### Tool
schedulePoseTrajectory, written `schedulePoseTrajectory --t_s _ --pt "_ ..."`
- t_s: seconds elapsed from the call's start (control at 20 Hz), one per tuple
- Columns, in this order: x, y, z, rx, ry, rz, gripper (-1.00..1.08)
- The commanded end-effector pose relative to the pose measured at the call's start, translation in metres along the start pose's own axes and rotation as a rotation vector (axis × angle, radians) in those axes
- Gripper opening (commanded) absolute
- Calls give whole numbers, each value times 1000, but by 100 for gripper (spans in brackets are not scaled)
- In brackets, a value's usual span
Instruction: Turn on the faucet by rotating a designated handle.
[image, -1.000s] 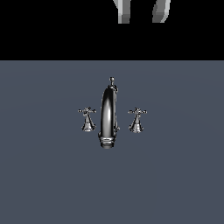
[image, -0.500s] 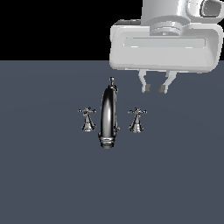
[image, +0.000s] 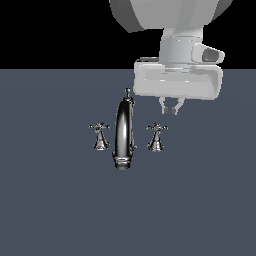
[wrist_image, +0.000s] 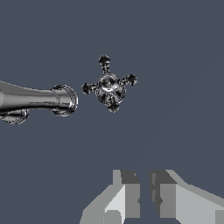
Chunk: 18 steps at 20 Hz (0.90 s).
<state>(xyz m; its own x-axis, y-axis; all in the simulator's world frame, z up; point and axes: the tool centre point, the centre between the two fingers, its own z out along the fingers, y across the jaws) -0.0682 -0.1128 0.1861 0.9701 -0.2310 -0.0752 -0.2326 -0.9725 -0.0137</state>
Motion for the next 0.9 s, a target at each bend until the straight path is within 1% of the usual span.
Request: schedulePoseTrajectory --t_s 0.0,0.05,0.1,0.15,0.2,0.25,0.3,0.35,0.4,0.45,0.5,0.55,0.6,0.65,0.7,0.75,0.8,0.85 --pt "14 51 5 8 35 144 -36" --pt "15 11 27 7 21 70 -9" --pt "5 28 51 -18 -4 143 -34" --pt "8 3 67 -2 -14 136 18" --pt "15 12 78 -15 -7 163 -67" --pt "28 -13 86 -1 21 202 4" --pt "51 -15 83 30 67 274 82" --pt "75 13 92 29 93 371 -48" --pt "69 50 82 28 111 441 -48" --pt "110 86 87 20 115 341 -73" --pt "94 91 88 12 118 241 -73" --pt "89 77 89 -32 139 329 -65" --pt "76 116 76 -71 157 404 -65" --pt "77 128 75 -85 169 400 -81" --pt "86 125 76 -59 186 495 44" --pt "79 143 73 -50 192 527 44" --pt "88 142 74 -27 210 622 94" --pt "81 158 72 -20 215 649 94"
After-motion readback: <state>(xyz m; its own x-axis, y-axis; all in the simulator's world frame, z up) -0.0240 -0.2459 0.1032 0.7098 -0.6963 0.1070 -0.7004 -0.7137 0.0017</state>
